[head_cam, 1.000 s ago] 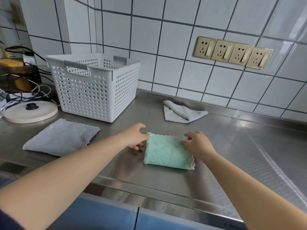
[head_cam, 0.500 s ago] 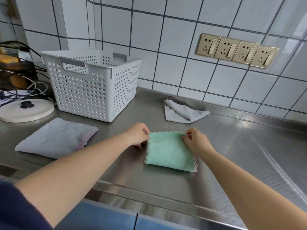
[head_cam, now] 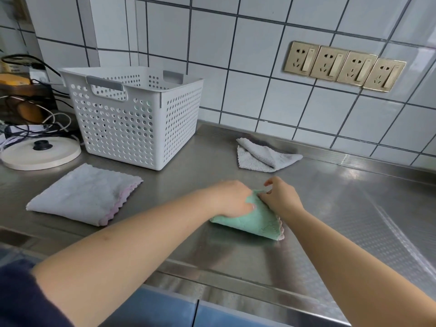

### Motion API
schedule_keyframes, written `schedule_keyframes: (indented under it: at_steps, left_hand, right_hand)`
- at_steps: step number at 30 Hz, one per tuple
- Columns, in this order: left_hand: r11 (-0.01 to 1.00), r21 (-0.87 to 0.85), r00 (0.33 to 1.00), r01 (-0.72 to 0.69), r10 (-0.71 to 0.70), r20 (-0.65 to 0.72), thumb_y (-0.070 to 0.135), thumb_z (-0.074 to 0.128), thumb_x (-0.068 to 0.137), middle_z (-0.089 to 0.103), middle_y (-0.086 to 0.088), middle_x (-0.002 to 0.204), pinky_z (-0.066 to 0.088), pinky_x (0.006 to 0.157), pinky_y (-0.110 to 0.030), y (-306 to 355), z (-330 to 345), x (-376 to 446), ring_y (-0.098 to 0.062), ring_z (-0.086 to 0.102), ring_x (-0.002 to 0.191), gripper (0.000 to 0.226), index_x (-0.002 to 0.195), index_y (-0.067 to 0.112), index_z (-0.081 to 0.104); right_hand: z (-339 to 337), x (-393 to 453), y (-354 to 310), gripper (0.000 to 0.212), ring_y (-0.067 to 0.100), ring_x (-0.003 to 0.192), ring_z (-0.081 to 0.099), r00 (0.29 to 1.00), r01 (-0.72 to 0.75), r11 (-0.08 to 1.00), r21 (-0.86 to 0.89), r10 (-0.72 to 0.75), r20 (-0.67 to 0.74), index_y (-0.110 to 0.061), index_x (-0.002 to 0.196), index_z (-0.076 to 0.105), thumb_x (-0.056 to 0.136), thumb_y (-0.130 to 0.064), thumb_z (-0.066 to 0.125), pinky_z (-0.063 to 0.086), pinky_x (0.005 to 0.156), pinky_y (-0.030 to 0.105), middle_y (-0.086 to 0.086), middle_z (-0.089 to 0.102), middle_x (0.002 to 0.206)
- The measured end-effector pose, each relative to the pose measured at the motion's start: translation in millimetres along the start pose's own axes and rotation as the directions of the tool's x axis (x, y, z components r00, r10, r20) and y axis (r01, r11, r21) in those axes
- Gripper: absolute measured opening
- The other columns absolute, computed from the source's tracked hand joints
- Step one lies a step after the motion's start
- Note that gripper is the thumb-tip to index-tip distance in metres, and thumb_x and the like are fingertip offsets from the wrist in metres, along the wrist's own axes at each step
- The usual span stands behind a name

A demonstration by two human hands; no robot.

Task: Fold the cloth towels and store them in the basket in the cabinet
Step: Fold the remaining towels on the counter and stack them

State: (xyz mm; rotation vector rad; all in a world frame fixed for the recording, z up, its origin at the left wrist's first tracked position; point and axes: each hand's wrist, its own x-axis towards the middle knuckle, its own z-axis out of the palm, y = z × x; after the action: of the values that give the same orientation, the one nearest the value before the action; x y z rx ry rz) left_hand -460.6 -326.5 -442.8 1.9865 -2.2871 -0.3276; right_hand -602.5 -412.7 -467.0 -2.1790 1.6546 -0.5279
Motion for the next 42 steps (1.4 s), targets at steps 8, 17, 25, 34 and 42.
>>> schedule_keyframes:
  at_steps: [8, 17, 25, 34, 42]
  left_hand:
    - [0.992, 0.108, 0.996, 0.065, -0.071, 0.047, 0.056, 0.029, 0.094, 0.001, -0.006, 0.16, -0.002, 0.117, -0.048, 3, 35, -8, -0.023, -0.004, 0.147, 0.073, 0.151, 0.017, 0.006]
    - [0.989, 0.064, 0.988, 0.135, -0.139, 0.063, 0.073, 0.029, 0.085, -0.011, 0.003, 0.159, -0.006, 0.118, -0.045, -27, 32, -14, -0.013, -0.01, 0.146, 0.091, 0.151, 0.019, -0.002]
    - [0.971, -0.026, 0.955, 0.239, -0.239, -0.177, 0.067, 0.026, 0.089, 0.025, -0.008, 0.155, 0.01, 0.118, -0.043, -56, 31, -39, -0.025, 0.021, 0.143, 0.076, 0.15, 0.022, 0.016]
    - [0.882, -0.445, 0.942, 0.155, -0.267, -0.201, 0.033, 0.047, 0.096, 0.053, 0.0, 0.135, 0.038, 0.102, -0.03, -46, 35, -49, -0.018, 0.049, 0.123, 0.042, 0.137, 0.023, 0.046]
    - [0.621, -0.781, 0.848, 0.071, -0.45, -0.28, 0.01, 0.061, 0.087, 0.052, 0.004, 0.135, 0.04, 0.099, -0.025, -62, 26, -50, -0.013, 0.048, 0.123, 0.039, 0.122, 0.028, 0.058]
  right_hand:
    - [8, -32, -9, 0.039, 0.019, 0.133, 0.038, 0.949, 0.303, 0.926, -0.225, -0.314, -0.015, -0.023, 0.136, 0.047, 0.097, -0.028, 0.04, 0.029, 0.106, 0.038, -0.003, 0.039, 0.147]
    - [17, -44, 12, 0.066, 0.016, 0.146, 0.002, 0.958, 0.213, 0.91, -0.355, -0.123, 0.26, -0.03, 0.149, 0.009, 0.092, -0.063, 0.015, 0.002, 0.112, 0.061, -0.009, 0.004, 0.159]
    - [-19, -43, 21, 0.047, 0.028, 0.118, 0.051, 0.995, 0.004, 0.986, -0.165, 0.013, 0.103, -0.021, 0.14, 0.034, 0.095, -0.035, 0.032, 0.04, 0.097, 0.041, 0.005, 0.058, 0.129]
    - [-24, -61, 12, 0.028, 0.012, 0.051, 0.057, 0.981, -0.075, 0.948, 0.308, 0.014, 0.194, -0.019, 0.117, 0.058, 0.091, -0.011, 0.051, 0.047, 0.059, 0.021, 0.001, 0.061, 0.074]
    - [-11, -80, -25, 0.024, 0.024, 0.044, 0.048, 0.939, -0.31, 0.589, 0.746, 0.067, 0.338, -0.003, 0.112, 0.057, 0.091, 0.006, 0.05, 0.047, 0.041, 0.028, 0.012, 0.05, 0.075]
